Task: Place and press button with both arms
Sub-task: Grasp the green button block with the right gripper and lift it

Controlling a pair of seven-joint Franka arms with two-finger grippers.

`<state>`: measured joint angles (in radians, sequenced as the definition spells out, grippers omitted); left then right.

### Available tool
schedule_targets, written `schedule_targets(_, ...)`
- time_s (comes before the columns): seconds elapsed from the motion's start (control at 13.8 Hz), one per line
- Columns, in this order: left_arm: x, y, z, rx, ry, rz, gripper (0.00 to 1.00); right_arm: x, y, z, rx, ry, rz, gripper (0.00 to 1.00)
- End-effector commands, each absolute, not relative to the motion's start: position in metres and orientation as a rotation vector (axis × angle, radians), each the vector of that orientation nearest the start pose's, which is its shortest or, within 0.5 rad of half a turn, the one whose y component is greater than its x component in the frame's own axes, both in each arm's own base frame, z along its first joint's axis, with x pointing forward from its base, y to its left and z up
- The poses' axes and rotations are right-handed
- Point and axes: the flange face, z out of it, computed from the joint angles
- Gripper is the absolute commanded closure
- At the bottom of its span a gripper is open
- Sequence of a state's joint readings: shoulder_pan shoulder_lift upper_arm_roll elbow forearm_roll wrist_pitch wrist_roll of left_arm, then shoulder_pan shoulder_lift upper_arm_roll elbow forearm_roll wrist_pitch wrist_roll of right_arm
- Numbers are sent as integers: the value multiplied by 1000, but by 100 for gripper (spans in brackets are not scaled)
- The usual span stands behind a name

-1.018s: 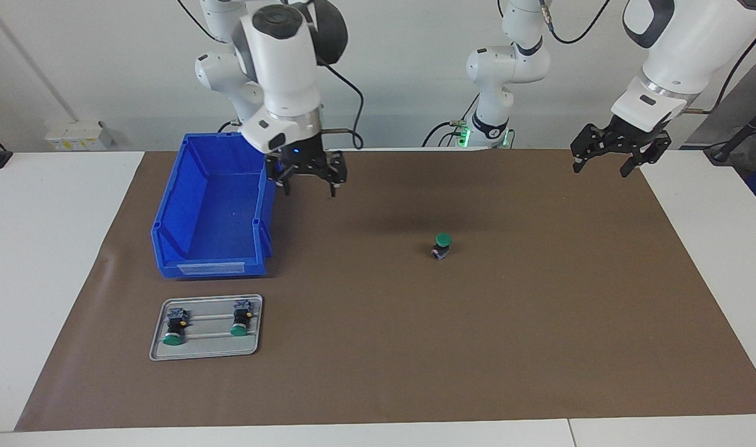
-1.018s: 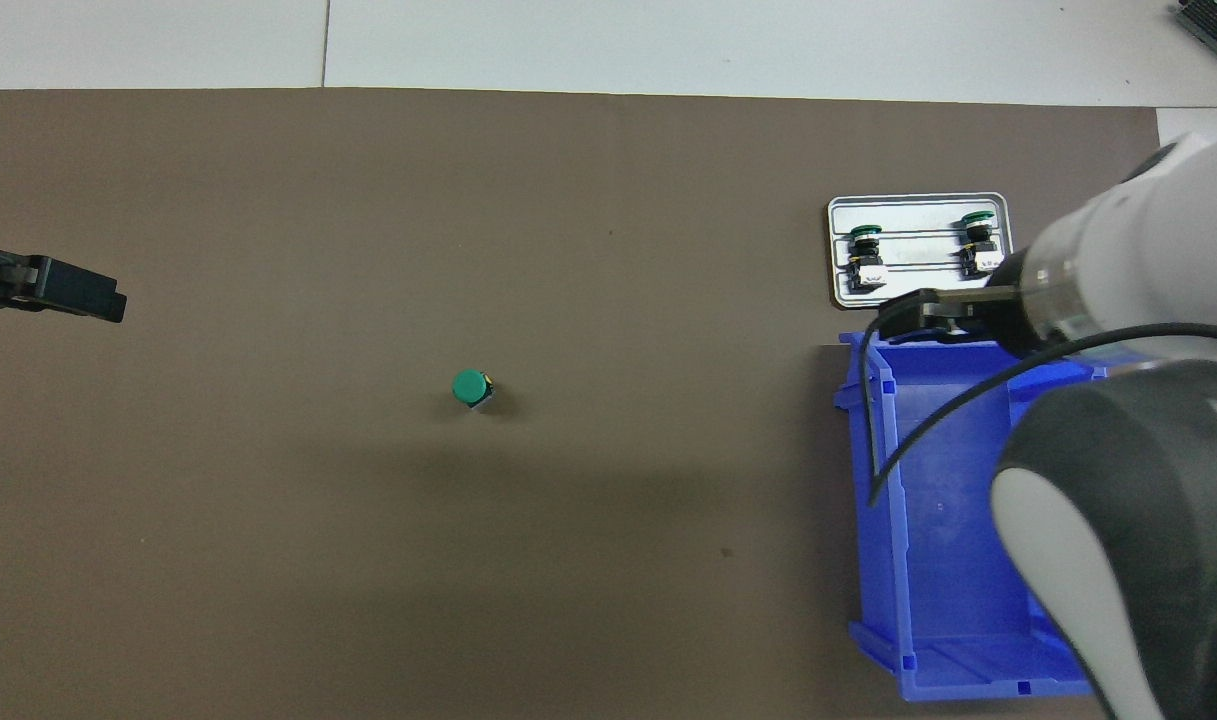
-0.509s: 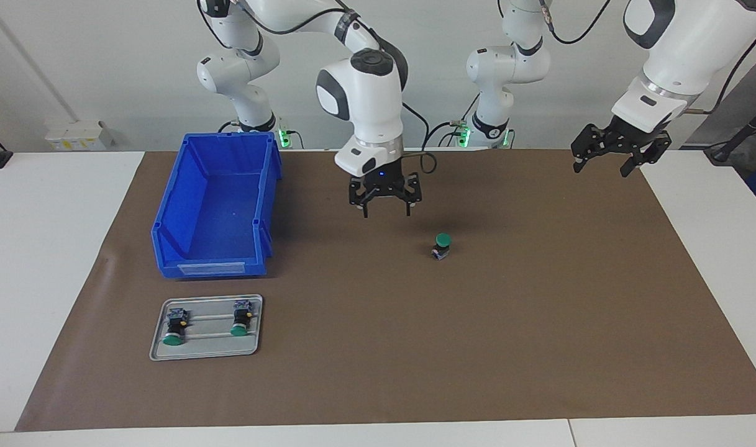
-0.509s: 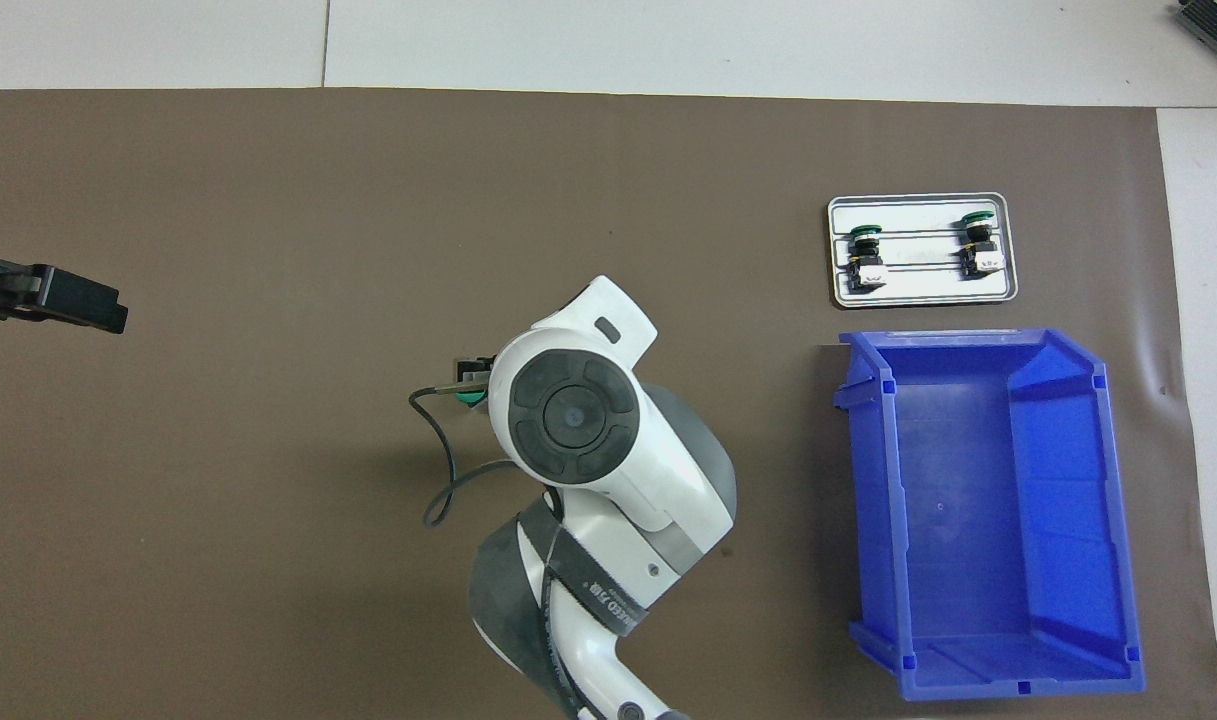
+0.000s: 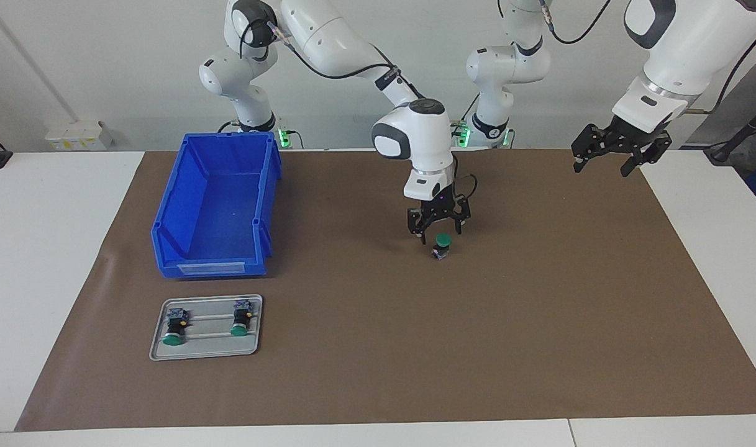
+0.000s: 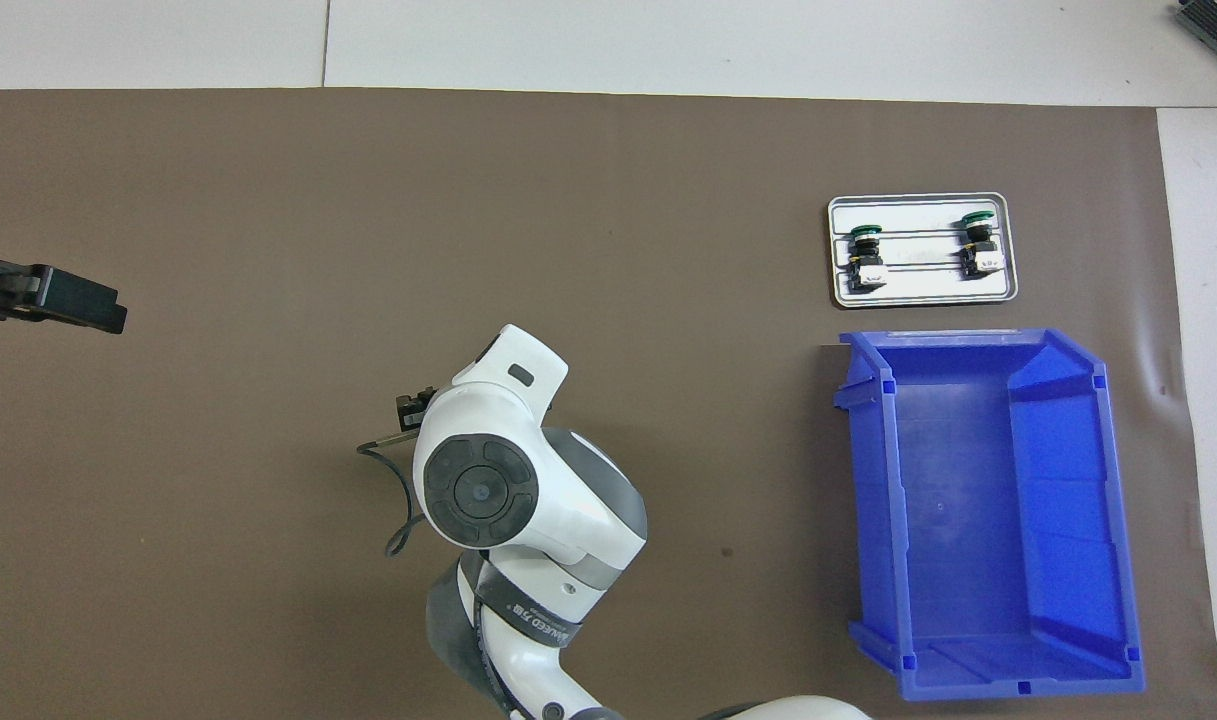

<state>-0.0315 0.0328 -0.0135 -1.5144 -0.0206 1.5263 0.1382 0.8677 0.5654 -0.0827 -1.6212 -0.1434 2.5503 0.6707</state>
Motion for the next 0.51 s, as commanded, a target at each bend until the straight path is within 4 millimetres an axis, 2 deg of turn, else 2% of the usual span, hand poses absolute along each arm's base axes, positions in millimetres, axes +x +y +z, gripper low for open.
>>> schedule_targets(0.0,553,-23,629,-3136,285,48,0,501,525,331,-2922,-499,-584,0)
schedule_targets(0.22,553,-23,630,-3136,285,45,0,500,523,327,-2923,-570,-580,3)
schedule_targets(0.36,553,-23,630,-3136,285,45,0,499,522,325,-2934,-586,-568,22)
schedule_targets(0.44,553,-23,629,-3136,285,48,0,499,522,325,-2939,-586,-562,47)
